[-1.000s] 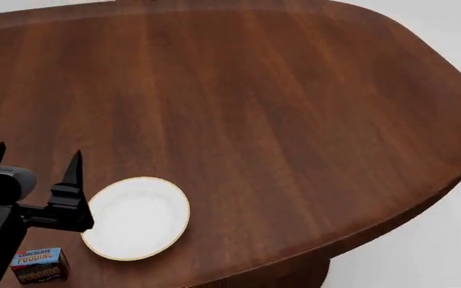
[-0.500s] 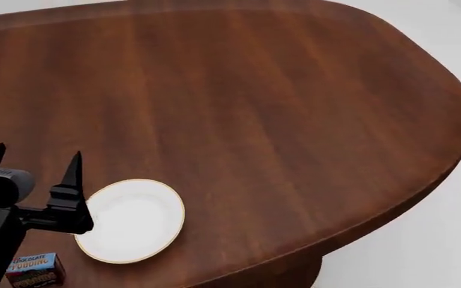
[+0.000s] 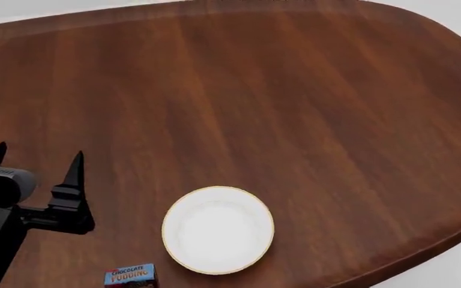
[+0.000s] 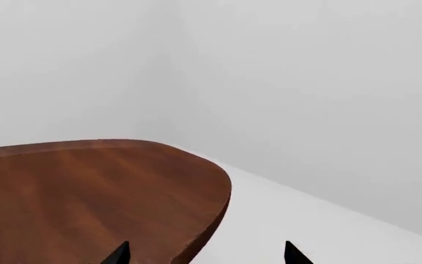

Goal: Put the white mug on the plate.

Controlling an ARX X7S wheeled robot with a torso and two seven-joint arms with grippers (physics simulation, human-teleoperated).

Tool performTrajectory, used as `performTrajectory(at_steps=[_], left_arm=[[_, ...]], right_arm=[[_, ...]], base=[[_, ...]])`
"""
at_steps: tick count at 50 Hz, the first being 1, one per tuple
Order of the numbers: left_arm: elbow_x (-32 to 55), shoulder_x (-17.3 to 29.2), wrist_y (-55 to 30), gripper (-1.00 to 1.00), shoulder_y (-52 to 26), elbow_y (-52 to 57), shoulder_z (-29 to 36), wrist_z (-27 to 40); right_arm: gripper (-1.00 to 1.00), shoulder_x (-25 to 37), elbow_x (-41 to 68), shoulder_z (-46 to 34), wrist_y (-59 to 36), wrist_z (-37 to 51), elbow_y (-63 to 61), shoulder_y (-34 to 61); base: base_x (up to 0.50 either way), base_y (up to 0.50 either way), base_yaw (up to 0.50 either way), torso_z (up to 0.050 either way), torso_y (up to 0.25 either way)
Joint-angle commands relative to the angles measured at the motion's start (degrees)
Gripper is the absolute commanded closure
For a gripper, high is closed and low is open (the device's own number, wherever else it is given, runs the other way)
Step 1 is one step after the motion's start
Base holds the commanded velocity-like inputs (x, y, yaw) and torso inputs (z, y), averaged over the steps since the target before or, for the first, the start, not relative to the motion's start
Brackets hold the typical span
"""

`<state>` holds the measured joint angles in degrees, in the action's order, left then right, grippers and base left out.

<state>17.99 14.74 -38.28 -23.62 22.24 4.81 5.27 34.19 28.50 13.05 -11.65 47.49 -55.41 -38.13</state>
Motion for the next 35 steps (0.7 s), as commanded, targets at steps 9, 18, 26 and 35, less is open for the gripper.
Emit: performTrajectory(at_steps=[9,18,26,35], left_arm=[[0.43,0.48,0.49,-1.00,0.10,-0.31,0.30,0.24],[0.71,0.62,0.39,-1.00,0.20,-0.12,0.30,0.59],[0.83,0.77,0.38,-1.00,0.23,-0.05,0.52,0.82],[0.91,0.94,0.35,-1.00,0.15,0.03,0.86,1.06]], right_arm=[[-1.00,-0.27,-0.49,0.07,0.64,0.08,-0.26,-0.44],[-1.00,-0.87,-0.81,0.12,1.82,-0.37,0.37,-0.93],[-1.00,-0.94,-0.50,0.05,2.15,-0.84,0.67,-0.85],[-1.00,-1.17,-0.77,-0.28,2.48,-1.15,1.06,-0.61]], base=[[0.29,0.38,0.00,0.000,0.000],[0.02,0.02,0.00,0.000,0.000],[0.00,0.00,0.00,0.000,0.000],[0.28,-0.09,0.00,0.000,0.000]])
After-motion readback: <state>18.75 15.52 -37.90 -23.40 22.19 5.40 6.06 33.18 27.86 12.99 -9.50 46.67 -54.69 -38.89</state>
